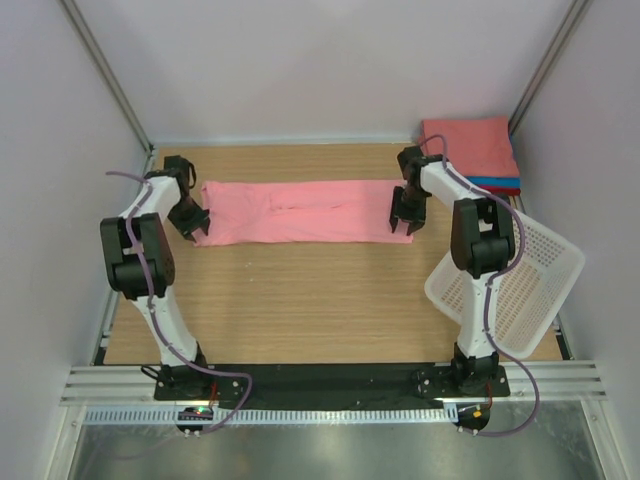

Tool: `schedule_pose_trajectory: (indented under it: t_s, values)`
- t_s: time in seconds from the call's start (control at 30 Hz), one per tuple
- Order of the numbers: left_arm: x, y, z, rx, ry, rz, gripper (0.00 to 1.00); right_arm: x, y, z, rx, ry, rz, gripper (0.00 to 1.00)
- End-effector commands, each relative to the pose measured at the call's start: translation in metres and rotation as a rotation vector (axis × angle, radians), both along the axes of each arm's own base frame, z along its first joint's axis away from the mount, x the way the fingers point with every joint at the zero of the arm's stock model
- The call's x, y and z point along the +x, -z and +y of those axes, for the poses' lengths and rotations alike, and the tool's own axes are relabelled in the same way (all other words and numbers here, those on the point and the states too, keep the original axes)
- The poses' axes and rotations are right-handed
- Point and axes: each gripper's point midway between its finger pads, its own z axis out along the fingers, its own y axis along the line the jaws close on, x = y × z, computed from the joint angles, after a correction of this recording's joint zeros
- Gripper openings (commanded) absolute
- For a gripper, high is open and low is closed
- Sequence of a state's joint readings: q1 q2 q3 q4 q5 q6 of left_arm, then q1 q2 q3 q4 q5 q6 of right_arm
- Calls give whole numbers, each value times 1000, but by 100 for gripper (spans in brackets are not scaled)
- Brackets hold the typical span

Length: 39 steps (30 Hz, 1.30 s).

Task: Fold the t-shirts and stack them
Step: Fold the tshirt

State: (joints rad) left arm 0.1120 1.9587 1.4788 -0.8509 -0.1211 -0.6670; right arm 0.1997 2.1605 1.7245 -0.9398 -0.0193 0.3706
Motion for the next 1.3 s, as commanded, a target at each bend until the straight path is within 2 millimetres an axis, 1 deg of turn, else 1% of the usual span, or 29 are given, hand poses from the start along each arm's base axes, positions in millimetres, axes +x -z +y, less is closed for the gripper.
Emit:
schedule_pose_trajectory:
  t_s: [0.0, 0.1, 0.13, 0.17, 0.2, 0.23, 0.27, 0.33, 0.37, 0.43, 0.47, 0.53, 0.57, 0.6, 0.63, 0.67, 0.7, 0.77, 0.83, 0.93, 1.0, 1.03, 1.07, 1.1, 1.13, 1.17, 1.2, 1.23, 1.27]
  values:
    - [0, -22, 13, 42, 9, -19, 40, -1, -6, -20, -79, -10, -32, 49]
    - [-9, -25, 15, 56, 22, -28, 40, -7, 2, -28, -92, -12, -7, 49]
    - [-16, -24, 13, 47, 34, -25, 40, -7, 4, -26, -85, -15, -3, 49]
    - [-18, -22, 12, 39, 37, -26, 40, -8, 4, -25, -83, -15, 1, 49]
    - [-15, -21, 11, 26, 43, -50, 40, -6, 3, -24, -77, -17, -7, 49]
    - [-18, -15, 9, 11, 50, -48, 40, -7, 5, -24, -77, -14, -6, 49]
    - [-15, -13, 4, -20, 58, -59, 41, -7, 5, -24, -78, -14, -6, 49]
    - [-11, -5, 5, -32, 52, -62, 41, -7, 8, -26, -80, -11, 1, 49]
    - [-11, 4, 6, -35, 49, -40, 41, -8, 9, -26, -82, -14, 4, 49]
    - [-10, 10, 11, -18, 40, -25, 40, -7, 10, -28, -78, -8, 10, 49]
    - [-10, 16, 14, -13, 36, -8, 36, -8, 12, -29, -81, -3, 19, 49]
    - [-13, 21, 24, 19, 21, 16, 26, -7, 10, -33, -83, 5, 16, 49]
    - [-13, 23, 28, 26, 16, 29, 16, -8, 8, -32, -83, 4, 12, 49]
    - [-13, 24, 34, 42, 7, 36, 12, -10, 9, -34, -83, 8, 17, 49]
    - [-14, 25, 38, 54, 1, 45, 4, -11, 8, -33, -81, 9, 17, 49]
    - [-13, 24, 41, 68, 1, 48, 1, -11, 6, -33, -76, 14, 9, 49]
    - [-12, 24, 48, 86, -11, 51, 0, -17, 8, -32, -72, 11, 20, 49]
    - [-10, 22, 53, 104, -13, 57, 0, -19, 9, -32, -66, 22, 18, 49]
    - [-1, 17, 57, 121, 0, 44, 1, -26, 11, -33, -69, 28, 29, 49]
    - [9, 11, 59, 125, 9, 28, 10, -34, 10, -34, -66, 31, 37, 49]
    - [9, 8, 60, 131, 10, 37, 10, -38, 9, -31, -51, 40, 39, 49]
    - [15, 0, 64, 150, 4, 26, 13, -39, 3, -29, -40, 44, 27, 49]
    - [11, -4, 65, 153, 8, 46, 16, -39, 0, -29, -38, 50, 21, 50]
    - [12, -11, 66, 161, 14, 43, 21, -37, -3, -29, -36, 53, 13, 51]
    - [12, -23, 66, 166, 23, 24, 29, -35, -8, -29, -37, 52, 4, 51]
    - [11, -27, 62, 144, 33, 11, 32, -36, -11, -31, -47, 52, 9, 52]
    - [11, -31, 56, 121, 42, -11, 33, -28, -21, -30, -44, 53, -17, 52]
    - [10, -36, 52, 101, 48, -37, 36, -25, -25, -30, -46, 56, -22, 53]
    - [5, -38, 40, 42, 52, -76, 38, -24, -29, -30, -44, 58, -20, 54]
